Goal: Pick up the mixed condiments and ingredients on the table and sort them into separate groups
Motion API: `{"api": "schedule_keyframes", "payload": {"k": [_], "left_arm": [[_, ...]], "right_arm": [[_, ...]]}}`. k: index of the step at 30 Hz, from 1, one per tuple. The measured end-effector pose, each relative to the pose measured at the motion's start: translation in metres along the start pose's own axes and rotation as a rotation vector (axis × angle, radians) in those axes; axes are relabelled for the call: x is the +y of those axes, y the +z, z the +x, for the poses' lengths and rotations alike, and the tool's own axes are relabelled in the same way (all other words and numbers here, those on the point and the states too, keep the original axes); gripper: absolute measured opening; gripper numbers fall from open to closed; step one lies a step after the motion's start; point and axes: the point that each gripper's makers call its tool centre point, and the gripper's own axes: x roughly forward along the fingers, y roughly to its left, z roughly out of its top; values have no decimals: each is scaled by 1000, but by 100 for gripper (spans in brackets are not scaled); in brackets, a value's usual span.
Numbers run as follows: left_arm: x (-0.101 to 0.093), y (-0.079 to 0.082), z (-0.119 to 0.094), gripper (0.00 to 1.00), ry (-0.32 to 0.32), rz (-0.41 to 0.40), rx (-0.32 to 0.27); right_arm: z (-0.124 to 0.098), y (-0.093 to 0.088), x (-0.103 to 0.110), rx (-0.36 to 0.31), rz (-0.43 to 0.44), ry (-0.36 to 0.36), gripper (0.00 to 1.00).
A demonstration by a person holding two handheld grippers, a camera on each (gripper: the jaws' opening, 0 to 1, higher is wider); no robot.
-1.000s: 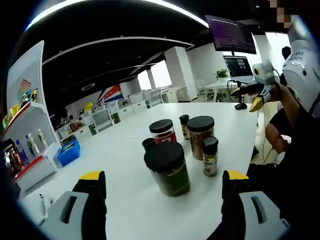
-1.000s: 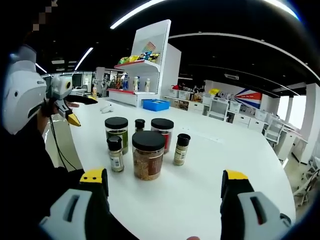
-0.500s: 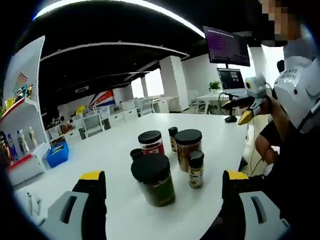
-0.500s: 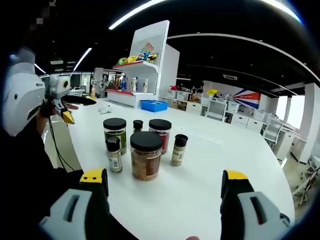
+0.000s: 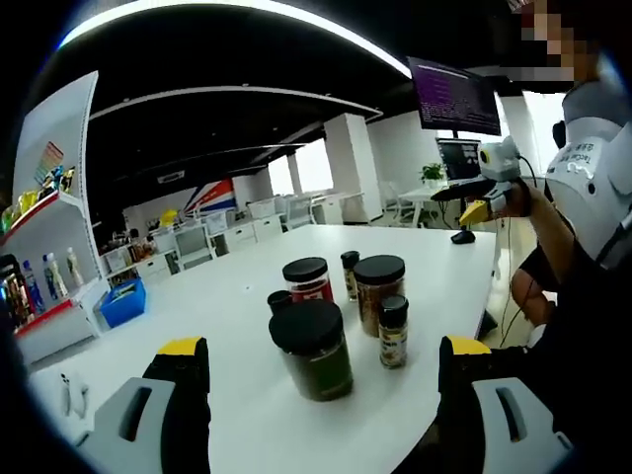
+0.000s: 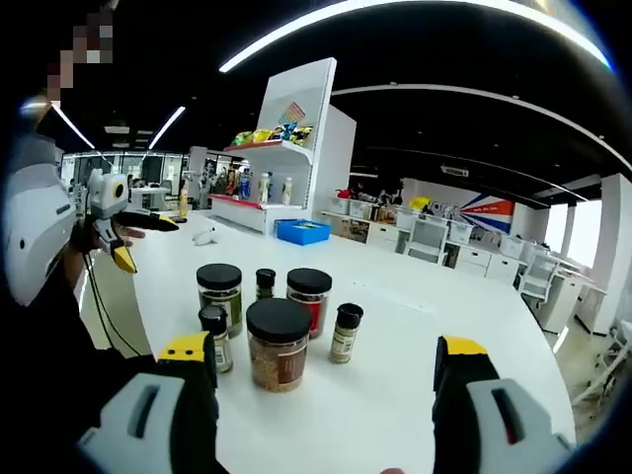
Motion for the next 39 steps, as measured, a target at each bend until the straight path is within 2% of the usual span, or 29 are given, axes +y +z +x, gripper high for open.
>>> {"api": "schedule_keyframes", "payload": {"k": [7,12,16,19,23,28,33,36,39], "left_arm": [[1,3,-6,95,5,-4,-29],[2,-1,-8,95,9,0,-16],[2,-2,-11,95,10,-8,-17],[3,-4,-12,95,16,-9,-15],[6,-6,-15,95,29,-20,-14],[6,-6,-17,95,35,-21,-19],[6,-9,-17,95,40,-22,-14],[7,-12,-18,95,42,-28,-11],[8,-13,-19,95,48,-30,-5]], "right_arm": [[28,39,-10,-83,1,21,84],[53,51,-24,-98,8,7,84],[83,52,-41,-106,67,-20,84],[102,45,-47,-102,88,-28,84],[138,21,-44,-81,17,10,84],[171,-15,-50,-44,79,39,82],[193,-44,-57,-21,78,51,79],[198,-50,-47,-33,97,104,70],[202,-55,-43,-30,98,123,68]]}}
